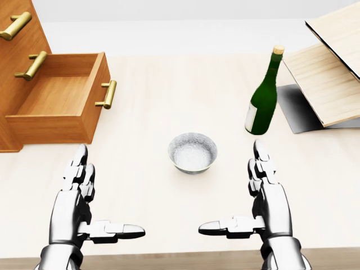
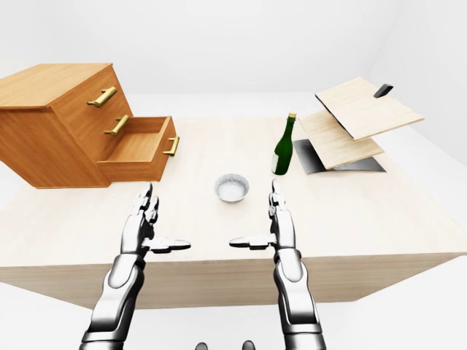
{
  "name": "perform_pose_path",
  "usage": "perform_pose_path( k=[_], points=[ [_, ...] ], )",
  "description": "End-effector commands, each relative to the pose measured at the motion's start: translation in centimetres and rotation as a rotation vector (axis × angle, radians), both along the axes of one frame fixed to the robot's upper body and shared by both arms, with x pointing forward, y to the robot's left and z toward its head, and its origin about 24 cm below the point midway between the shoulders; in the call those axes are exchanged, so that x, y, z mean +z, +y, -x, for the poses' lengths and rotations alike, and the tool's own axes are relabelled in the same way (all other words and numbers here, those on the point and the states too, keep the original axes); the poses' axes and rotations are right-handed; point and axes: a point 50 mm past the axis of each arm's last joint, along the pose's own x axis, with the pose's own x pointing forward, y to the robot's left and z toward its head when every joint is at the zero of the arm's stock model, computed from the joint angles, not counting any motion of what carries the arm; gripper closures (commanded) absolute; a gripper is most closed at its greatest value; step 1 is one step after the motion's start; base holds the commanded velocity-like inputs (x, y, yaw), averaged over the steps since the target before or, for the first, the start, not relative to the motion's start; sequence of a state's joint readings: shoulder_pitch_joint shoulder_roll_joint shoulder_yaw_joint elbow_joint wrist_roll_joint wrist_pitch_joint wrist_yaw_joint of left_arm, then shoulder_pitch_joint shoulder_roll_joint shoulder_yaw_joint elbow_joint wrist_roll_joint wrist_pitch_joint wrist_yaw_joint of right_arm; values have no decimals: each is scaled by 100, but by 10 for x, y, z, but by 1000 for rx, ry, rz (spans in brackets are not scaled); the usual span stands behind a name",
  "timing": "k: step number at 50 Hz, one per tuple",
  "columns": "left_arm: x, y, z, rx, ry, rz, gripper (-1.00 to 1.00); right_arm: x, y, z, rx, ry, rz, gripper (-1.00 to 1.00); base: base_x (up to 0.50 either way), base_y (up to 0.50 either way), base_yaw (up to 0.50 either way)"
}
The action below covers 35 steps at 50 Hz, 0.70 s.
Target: Close the bottom drawer of the cabinet.
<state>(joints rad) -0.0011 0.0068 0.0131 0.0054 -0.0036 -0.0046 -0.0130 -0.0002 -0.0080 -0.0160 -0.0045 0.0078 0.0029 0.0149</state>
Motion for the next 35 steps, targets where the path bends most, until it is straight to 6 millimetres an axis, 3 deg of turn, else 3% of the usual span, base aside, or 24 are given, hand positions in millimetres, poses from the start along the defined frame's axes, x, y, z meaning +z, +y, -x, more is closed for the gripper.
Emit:
perform_pose_path(
  k=[1, 11, 19, 20, 24, 26, 31, 35],
  points=[
    [-4, 6, -1, 0, 5, -8, -100, 6, -10, 1, -9, -9, 1, -100, 0, 0, 0],
    [-5, 5, 0, -1, 7, -8, -100, 13, -13, 3, -21, -31, -5, -100, 0, 0, 0],
    [-6, 5, 0, -2, 9, -9, -100, 68, -39, 17, -136, -242, -6, -100, 0, 0, 0],
    [-6, 5, 0, -2, 9, -9, -100, 83, -48, 23, -172, -313, -17, -100, 0, 0, 0],
    [-6, 5, 0, -2, 9, -10, -100, 113, -69, 38, -254, -450, -35, -100, 0, 0, 0],
    [-6, 4, 0, -3, 9, -11, -100, 136, -85, 54, -328, -568, -50, -100, 0, 0, 0],
    [-8, 5, -1, -2, 11, -12, -100, 164, -100, 78, -384, -721, -87, -100, 0, 0, 0],
    [-6, 5, -1, -1, 10, -11, -100, 171, -105, 85, -401, -763, -106, -100, 0, 0, 0]
  ],
)
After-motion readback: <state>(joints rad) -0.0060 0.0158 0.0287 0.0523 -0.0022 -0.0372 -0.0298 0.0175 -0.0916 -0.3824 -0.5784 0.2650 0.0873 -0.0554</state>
